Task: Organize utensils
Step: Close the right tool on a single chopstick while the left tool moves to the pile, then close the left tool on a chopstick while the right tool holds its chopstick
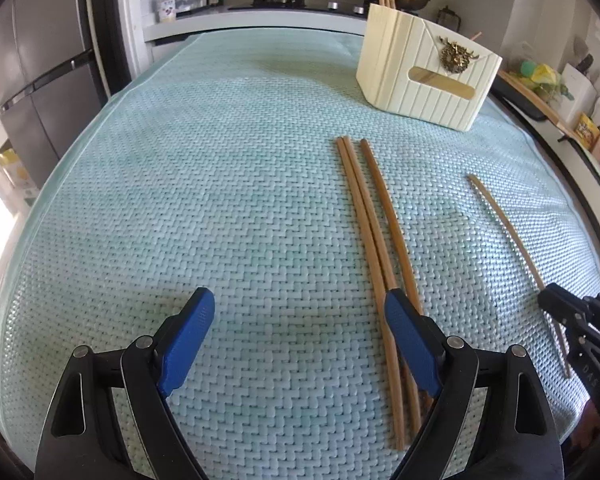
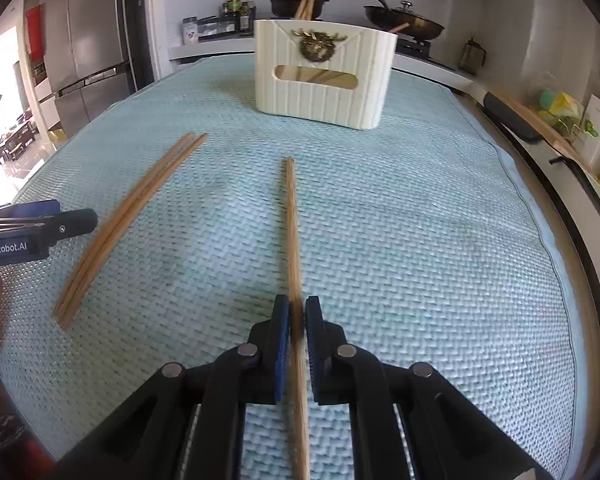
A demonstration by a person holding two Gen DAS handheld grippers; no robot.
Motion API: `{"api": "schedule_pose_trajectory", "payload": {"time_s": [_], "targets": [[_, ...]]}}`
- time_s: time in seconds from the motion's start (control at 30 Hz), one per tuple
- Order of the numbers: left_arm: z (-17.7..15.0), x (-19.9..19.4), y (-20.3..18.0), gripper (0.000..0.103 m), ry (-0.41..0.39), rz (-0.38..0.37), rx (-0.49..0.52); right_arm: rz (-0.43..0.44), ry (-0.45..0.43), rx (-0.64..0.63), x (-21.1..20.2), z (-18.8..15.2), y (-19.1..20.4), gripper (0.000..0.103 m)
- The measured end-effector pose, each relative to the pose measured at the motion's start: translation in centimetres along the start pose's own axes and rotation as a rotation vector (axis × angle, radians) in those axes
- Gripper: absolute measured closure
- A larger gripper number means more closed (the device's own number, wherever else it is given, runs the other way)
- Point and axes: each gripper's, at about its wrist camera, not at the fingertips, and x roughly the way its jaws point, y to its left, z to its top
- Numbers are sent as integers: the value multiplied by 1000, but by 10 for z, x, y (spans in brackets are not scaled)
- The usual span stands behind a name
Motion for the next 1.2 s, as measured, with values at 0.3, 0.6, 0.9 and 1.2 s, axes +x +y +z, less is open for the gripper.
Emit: {"api": "schedule_pose_trajectory", "payload": {"time_s": [0.3, 0.6, 0.9, 1.2], "targets": [[13, 18, -24, 7, 7, 47, 91, -45, -4, 46, -7, -11, -23, 95], [24, 23, 2, 7, 20, 89, 14, -68, -8, 93, -8, -14, -46, 93], [26, 25, 6, 7, 21, 85, 27, -43, 0, 95, -4, -10, -54, 74], [35, 31, 21, 6, 28, 90, 15, -26, 23, 71, 3, 0, -54, 74]]}}
